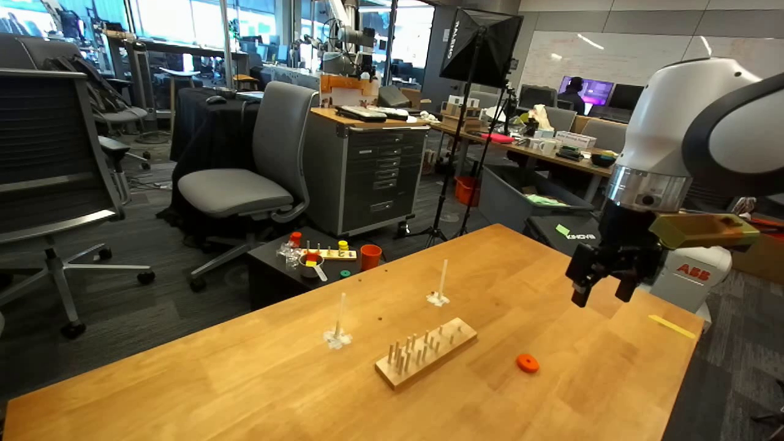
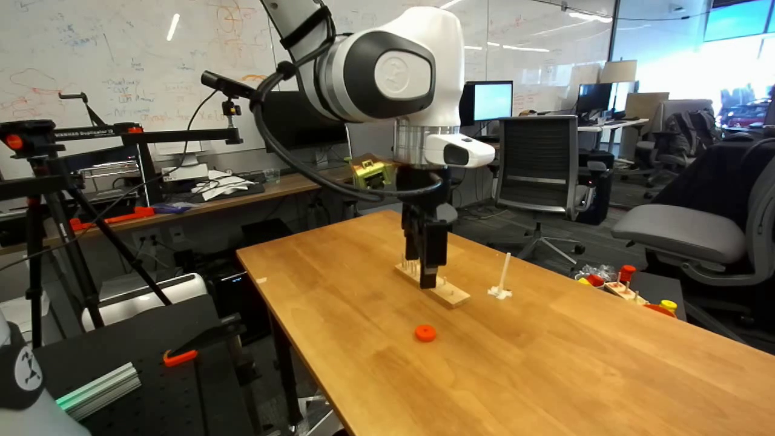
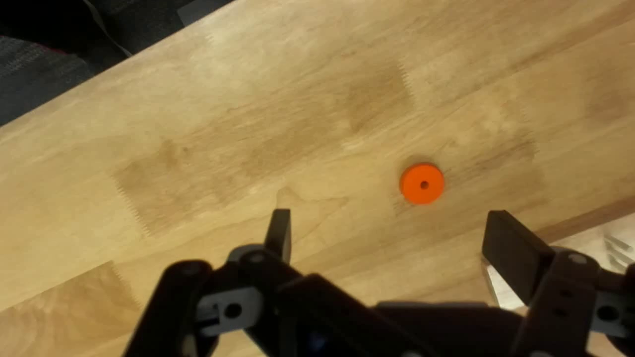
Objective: Place the orange ring on the wooden stand
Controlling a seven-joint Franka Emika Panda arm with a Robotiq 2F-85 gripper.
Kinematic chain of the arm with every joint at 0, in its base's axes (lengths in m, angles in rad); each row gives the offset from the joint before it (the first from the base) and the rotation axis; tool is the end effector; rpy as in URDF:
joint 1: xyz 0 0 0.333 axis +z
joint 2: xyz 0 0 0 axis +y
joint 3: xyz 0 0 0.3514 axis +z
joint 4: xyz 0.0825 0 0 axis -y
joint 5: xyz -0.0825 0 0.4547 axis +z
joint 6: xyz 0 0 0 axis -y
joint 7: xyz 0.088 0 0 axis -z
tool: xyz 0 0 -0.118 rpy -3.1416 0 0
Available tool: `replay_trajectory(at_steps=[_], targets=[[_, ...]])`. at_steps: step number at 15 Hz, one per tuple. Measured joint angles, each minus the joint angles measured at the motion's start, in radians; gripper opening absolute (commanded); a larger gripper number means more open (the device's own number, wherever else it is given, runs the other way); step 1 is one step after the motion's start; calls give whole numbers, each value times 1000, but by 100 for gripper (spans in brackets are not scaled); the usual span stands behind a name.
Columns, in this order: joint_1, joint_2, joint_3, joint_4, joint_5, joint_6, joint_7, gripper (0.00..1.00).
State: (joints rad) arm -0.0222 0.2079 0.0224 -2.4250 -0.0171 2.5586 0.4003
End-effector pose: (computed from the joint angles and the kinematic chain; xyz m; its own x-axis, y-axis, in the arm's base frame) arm 0.5258 0.0007 0.1787 0.9240 -0.3764 -0.0669 -0.3751 -0.9264 0.0323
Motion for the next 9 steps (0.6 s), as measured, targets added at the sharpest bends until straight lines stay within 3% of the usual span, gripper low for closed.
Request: replay_trajectory(at_steps=[9], targets=[[78,224,-62,59,0,86,32,100]])
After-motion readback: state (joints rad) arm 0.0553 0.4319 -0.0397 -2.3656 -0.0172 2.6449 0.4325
